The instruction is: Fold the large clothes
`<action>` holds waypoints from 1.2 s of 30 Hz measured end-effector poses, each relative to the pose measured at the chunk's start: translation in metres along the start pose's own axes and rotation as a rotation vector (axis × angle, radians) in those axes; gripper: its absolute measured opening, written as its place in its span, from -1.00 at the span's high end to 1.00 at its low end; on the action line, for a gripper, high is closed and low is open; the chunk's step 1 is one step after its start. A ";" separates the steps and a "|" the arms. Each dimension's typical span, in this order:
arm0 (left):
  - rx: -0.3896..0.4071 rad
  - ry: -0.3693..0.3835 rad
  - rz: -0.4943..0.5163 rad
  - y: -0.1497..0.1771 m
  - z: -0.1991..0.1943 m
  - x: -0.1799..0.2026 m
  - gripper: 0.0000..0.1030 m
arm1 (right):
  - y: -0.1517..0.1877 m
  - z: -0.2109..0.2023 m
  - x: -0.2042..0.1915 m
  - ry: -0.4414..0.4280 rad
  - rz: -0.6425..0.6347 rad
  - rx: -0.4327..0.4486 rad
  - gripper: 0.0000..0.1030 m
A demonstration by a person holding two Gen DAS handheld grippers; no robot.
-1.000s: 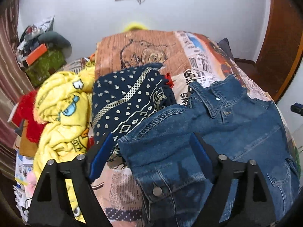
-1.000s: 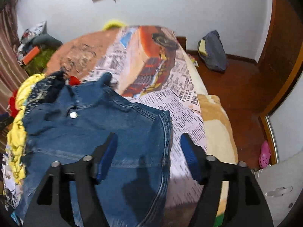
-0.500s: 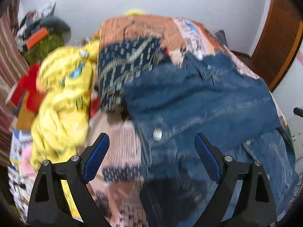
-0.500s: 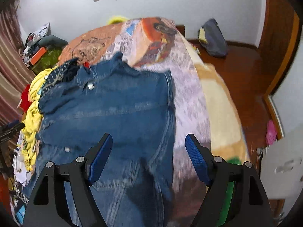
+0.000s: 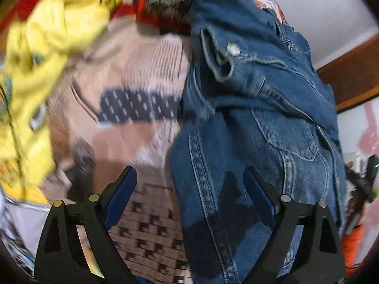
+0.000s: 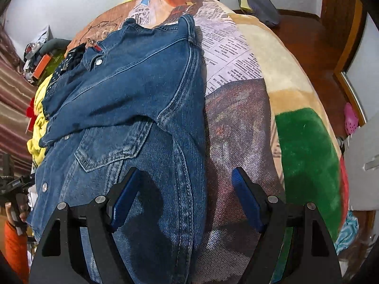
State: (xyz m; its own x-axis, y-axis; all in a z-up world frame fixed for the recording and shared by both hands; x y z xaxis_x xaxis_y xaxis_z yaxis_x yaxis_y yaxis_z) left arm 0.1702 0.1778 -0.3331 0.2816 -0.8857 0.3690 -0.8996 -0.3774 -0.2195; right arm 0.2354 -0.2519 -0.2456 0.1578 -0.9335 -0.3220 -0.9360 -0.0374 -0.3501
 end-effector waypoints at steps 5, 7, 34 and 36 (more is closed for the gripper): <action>-0.036 0.133 -0.046 0.012 0.014 0.013 -0.26 | -0.003 0.002 -0.012 -0.059 -0.028 0.014 0.22; -0.001 0.130 -0.033 0.009 0.009 0.019 0.22 | -0.005 0.004 -0.017 -0.069 -0.037 0.007 0.54; 0.187 -0.131 0.147 -0.073 -0.020 0.030 0.77 | -0.083 0.003 -0.006 0.019 0.011 0.135 0.21; 0.187 -0.133 0.145 -0.073 -0.030 0.030 0.31 | -0.083 -0.010 -0.001 0.023 0.026 0.133 0.16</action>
State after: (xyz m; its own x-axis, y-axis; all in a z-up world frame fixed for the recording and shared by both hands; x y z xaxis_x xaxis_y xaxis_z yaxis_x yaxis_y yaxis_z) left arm 0.2342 0.1866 -0.2789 0.2073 -0.9571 0.2024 -0.8597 -0.2769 -0.4292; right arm 0.3093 -0.2512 -0.2070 0.1249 -0.9415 -0.3129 -0.8896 0.0334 -0.4556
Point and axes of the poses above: each gripper's, at about its wrist camera, not at the fingertips, and z roughly the way its jaws point, x to its right, y to its underside, the point moved 8 cm from there along z, roughly the way its jaws point, and after that the axes turned 1 degree about z, right-handed, at the moved point
